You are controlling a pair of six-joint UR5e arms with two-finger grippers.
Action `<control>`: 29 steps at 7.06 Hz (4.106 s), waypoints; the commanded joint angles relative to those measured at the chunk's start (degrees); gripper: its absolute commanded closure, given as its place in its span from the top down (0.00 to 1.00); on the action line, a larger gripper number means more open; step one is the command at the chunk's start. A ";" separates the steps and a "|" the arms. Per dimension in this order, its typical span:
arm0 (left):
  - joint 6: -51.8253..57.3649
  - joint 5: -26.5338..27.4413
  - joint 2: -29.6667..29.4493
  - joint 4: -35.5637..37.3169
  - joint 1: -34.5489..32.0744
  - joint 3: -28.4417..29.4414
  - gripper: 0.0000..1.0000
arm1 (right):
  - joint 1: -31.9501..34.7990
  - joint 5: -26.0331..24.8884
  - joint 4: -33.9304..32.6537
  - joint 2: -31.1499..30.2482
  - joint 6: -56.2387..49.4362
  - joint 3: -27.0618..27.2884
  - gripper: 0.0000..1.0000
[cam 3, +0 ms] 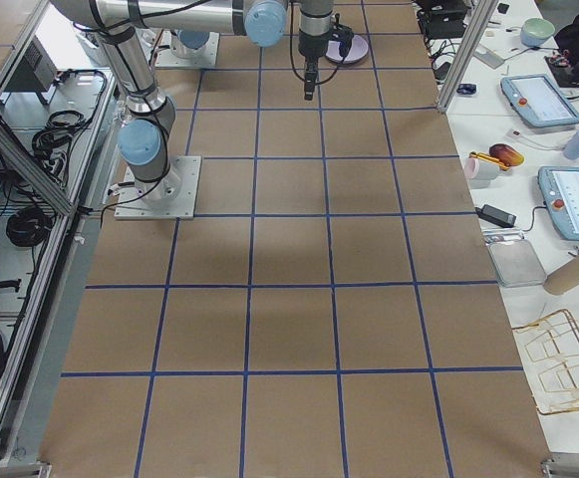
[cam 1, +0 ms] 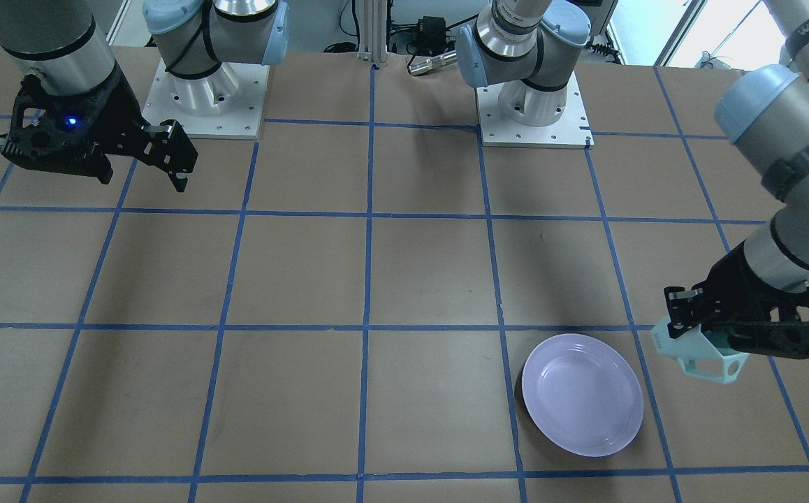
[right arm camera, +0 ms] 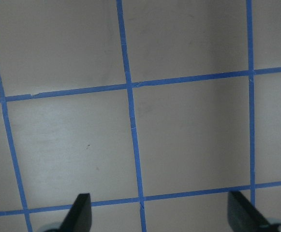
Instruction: Flip cup and place on plate
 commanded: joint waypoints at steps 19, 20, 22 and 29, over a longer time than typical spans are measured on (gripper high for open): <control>-1.78 1.93 -1.56 13.50 -9.31 -8.50 1.00 | 0.00 -0.01 0.00 0.00 0.00 0.00 1.00; -5.45 1.93 0.37 7.89 -9.57 -6.23 1.00 | 0.00 -0.01 0.00 0.00 0.00 0.00 1.00; -11.27 1.75 3.11 -0.13 -9.57 -2.26 1.00 | 0.00 -0.01 0.00 0.00 0.00 0.00 1.00; -22.54 1.92 11.20 -11.06 -12.37 -2.34 1.00 | 0.00 -0.01 0.00 0.00 0.00 0.00 1.00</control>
